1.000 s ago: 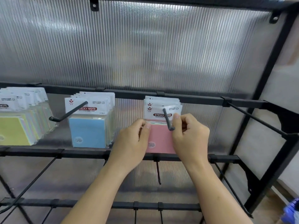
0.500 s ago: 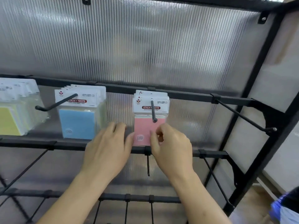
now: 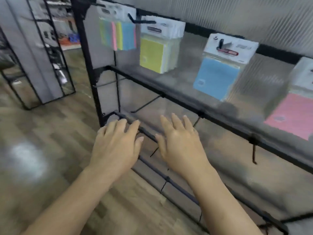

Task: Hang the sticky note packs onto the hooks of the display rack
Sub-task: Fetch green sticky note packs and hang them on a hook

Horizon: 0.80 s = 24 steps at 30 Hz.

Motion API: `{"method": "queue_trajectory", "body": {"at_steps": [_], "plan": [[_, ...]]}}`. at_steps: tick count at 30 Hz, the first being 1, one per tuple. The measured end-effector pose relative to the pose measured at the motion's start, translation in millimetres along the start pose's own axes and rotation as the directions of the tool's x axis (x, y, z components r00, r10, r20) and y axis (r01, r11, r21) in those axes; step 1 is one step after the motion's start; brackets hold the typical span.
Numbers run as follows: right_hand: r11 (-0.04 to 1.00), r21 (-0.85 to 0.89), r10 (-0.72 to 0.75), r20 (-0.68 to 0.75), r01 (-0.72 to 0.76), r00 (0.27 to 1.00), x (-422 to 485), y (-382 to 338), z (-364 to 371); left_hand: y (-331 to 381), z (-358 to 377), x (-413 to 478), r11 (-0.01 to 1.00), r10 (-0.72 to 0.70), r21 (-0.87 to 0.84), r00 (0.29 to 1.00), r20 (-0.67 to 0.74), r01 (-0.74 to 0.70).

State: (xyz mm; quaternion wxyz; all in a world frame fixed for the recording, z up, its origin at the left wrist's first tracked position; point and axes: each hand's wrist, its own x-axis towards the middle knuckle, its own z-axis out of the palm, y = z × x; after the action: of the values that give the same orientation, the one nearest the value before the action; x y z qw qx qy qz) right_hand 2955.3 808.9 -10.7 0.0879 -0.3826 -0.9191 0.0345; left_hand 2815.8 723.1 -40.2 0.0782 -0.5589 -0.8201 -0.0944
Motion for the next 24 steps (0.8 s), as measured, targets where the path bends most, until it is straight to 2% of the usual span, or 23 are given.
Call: {"method": "queue_trajectory", "body": {"at_steps": [4,9,14,20,24], "plan": [[0.994,-0.057,-0.091,0.115,0.098,0.989,41,-74,26,-84,4,-17,0.984,-0.175,0.025,0.984,0.029,0.174],[0.979,-0.051,-0.184,0.208,0.198,0.961,103,-184,57,-188,2,-28,0.923,-0.384,0.03,0.919,0.086,0.383],[0.961,0.027,-0.271,0.274,0.275,0.923,149,-273,81,-287,0,-33,0.868,-0.494,-0.015,0.867,0.06,0.496],[0.94,0.083,-0.337,0.372,0.331,0.865,215,-356,102,-376,-1,-23,0.823,-0.565,-0.047,0.824,0.039,0.566],[0.919,0.114,-0.391,0.389,0.377,0.834,266,-411,121,-434,1,-3,0.786,-0.615,-0.07,0.789,0.012,0.614]]}}
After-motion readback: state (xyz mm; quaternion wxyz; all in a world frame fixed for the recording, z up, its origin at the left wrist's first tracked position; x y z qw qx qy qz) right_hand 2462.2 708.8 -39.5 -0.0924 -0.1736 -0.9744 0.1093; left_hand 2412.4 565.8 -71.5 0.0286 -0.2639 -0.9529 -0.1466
